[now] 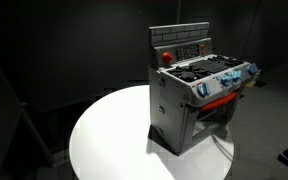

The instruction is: Press the orange button on the stove

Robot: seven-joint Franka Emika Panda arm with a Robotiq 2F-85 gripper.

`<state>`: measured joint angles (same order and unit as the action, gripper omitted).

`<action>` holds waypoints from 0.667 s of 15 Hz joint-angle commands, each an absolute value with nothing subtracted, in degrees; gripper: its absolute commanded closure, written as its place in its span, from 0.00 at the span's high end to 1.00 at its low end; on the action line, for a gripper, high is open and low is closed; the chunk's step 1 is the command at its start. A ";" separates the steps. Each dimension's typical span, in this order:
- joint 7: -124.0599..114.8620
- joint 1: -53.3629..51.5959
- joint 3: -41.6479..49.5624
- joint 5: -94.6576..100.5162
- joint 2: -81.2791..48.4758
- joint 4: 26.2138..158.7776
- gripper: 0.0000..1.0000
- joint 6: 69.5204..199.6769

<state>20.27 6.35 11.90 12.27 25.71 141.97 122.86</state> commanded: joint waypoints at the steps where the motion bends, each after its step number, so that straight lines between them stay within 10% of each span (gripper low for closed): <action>1: 18.14 5.17 10.41 10.40 22.09 137.20 1.00 125.73; 10: 11.88 4.36 6.73 10.66 10.17 128.09 1.00 138.03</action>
<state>13.90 4.21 7.51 11.04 14.79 132.13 135.43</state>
